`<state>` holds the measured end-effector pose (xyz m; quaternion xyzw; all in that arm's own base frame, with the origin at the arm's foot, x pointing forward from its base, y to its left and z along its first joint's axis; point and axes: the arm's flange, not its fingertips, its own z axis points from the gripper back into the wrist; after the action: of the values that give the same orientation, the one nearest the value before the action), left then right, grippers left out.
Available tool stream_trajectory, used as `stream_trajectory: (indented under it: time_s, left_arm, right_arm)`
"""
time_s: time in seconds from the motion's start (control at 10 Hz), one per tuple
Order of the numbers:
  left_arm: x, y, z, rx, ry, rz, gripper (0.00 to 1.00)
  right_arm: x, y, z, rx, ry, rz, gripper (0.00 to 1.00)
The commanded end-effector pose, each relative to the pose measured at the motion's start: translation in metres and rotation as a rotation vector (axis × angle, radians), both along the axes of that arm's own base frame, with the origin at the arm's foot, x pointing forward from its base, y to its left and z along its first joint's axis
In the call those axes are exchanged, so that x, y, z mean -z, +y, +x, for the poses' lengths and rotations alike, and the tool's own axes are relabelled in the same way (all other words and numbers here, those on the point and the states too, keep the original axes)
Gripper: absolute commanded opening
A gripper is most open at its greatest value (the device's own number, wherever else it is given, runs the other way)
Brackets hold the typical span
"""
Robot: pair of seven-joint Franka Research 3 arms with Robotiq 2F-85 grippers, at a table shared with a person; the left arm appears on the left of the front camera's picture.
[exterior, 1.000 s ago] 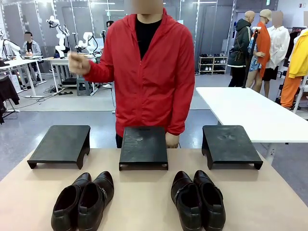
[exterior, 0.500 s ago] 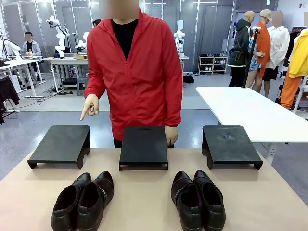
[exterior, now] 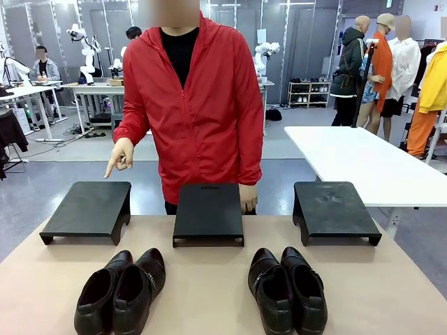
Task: Place the shoes on the stand as instructed by the person.
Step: Pick up one pair of Shoes and place it on the Shoes Stand indicated by the person.
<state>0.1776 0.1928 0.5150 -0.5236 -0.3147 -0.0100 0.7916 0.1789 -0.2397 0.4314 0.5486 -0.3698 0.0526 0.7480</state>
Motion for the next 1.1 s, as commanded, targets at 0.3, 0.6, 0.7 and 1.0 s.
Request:
stream_trajectory:
  time_s: [0.3, 0.6, 0.7, 1.0]
  left_arm:
    - [-0.047, -0.084, 0.038, 0.118, 0.173, 0.197, 1.00]
    - [-0.067, -0.186, 0.085, 0.226, 0.401, 0.431, 1.00]
    - [-0.062, -0.216, 0.094, 0.236, 0.457, 0.514, 1.00]
    - [-0.031, -0.293, 0.107, 0.142, 0.523, 0.783, 1.00]
  right_arm:
    - [-0.002, -0.001, 0.001, 0.002, -0.026, -0.003, 1.00]
    - [-0.002, -0.001, 0.001, 0.002, -0.026, -0.003, 1.00]
    - [-0.002, -0.001, 0.001, 0.002, -0.026, -0.003, 1.00]
    - [-0.002, -0.001, 0.001, 0.002, -0.026, -0.003, 1.00]
